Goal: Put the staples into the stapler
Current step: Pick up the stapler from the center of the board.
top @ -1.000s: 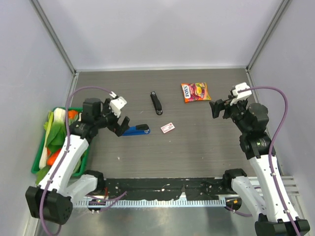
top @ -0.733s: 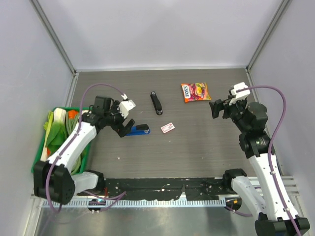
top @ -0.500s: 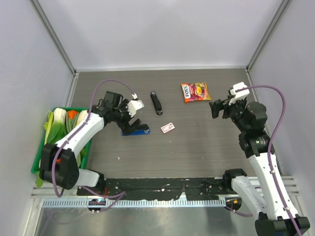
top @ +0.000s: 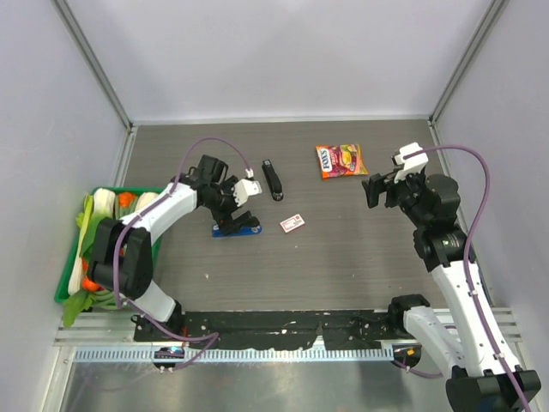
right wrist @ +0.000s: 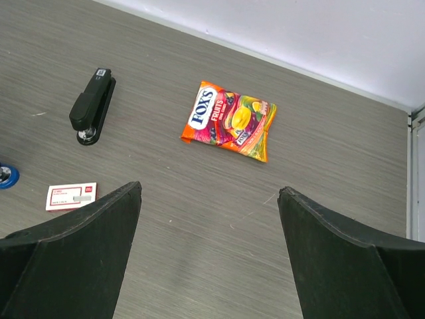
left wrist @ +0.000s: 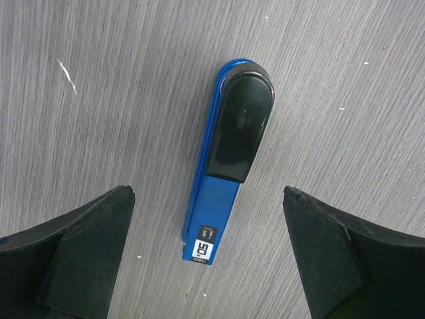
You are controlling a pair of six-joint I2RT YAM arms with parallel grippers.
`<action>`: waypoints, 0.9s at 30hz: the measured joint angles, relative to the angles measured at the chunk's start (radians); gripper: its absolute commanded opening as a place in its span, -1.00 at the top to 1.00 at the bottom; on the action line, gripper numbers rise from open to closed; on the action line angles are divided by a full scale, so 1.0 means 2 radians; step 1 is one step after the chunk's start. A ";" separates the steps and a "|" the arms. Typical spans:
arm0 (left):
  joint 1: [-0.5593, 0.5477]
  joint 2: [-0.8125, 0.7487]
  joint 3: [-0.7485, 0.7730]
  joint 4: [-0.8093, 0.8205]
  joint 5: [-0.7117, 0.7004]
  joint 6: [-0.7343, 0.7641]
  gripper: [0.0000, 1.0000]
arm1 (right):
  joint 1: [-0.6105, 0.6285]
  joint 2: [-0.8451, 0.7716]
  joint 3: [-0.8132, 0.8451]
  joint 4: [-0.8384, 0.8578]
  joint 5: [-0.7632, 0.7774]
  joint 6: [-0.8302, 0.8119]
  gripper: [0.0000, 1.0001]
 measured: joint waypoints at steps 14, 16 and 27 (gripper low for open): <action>-0.006 0.065 0.041 -0.017 0.015 0.031 -0.93 | 0.017 0.010 0.000 -0.004 0.010 -0.013 -0.79; -0.007 0.069 0.041 -0.018 0.017 0.029 -0.83 | 0.022 0.013 0.000 -0.004 0.015 -0.014 -0.78; -0.010 0.080 0.041 -0.021 0.019 0.014 0.24 | 0.033 0.017 0.000 -0.004 0.029 -0.023 -0.79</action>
